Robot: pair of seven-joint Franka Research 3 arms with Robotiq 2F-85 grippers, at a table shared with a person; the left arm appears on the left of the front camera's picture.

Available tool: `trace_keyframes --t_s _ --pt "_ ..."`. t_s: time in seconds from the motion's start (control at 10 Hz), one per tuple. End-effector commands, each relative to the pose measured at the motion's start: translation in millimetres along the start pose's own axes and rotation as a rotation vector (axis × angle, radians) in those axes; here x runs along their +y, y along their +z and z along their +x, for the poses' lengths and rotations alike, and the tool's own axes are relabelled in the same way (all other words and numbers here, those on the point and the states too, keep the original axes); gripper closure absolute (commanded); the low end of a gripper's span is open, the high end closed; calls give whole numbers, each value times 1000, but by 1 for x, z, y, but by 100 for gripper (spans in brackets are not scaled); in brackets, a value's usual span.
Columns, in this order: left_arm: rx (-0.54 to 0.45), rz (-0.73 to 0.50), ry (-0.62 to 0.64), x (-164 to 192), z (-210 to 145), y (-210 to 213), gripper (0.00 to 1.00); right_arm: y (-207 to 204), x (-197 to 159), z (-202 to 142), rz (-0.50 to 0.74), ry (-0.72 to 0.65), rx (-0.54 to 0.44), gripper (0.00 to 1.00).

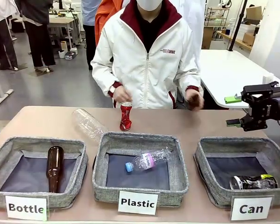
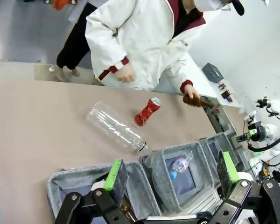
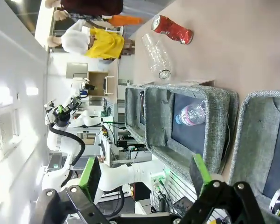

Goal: Sort the can waste into the basket.
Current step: Pick up the can waste from the table and place it in the right Fabric basket.

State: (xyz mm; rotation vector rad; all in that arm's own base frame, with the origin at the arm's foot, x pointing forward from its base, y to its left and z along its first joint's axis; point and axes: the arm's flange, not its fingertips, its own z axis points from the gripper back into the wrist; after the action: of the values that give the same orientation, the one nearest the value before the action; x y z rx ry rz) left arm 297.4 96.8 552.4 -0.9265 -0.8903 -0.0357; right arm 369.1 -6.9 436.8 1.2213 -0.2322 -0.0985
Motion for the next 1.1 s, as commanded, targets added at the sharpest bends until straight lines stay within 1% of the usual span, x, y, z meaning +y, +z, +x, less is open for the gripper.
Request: trace_keyframes --t_s 0.0,0.1,0.2,0.3,0.4,0.5,0.6,0.7,0.8,0.9,1.0 --pt "0 0 0 0 0 0 0 1 -1 0 -5 13 8 0" --pt "22 -29 -25 -12 7 -16 0 1 -1 0 -5 13 8 0" --pt "78 -24 -4 -16 18 -47 0 1 -1 0 -5 13 8 0" --pt "127 27 -35 -24 27 -87 0 1 -1 0 -5 13 8 0" --pt "171 9 -49 -31 29 -120 0 1 -1 0 -5 13 8 0" --pt "167 37 -58 -31 34 -155 0 1 -1 0 -5 13 8 0" --pt "175 37 -26 -22 39 -185 0 1 -1 0 -5 13 8 0" --pt "135 81 7 -13 50 -192 0 1 -1 0 -5 13 8 0" --pt "156 49 63 -1 57 -199 0 1 -1 0 -5 13 8 0" --pt "174 73 76 11 59 -195 0 1 -1 0 -5 13 8 0" --pt "189 -7 114 23 63 -165 0 1 -1 0 -5 13 8 0"
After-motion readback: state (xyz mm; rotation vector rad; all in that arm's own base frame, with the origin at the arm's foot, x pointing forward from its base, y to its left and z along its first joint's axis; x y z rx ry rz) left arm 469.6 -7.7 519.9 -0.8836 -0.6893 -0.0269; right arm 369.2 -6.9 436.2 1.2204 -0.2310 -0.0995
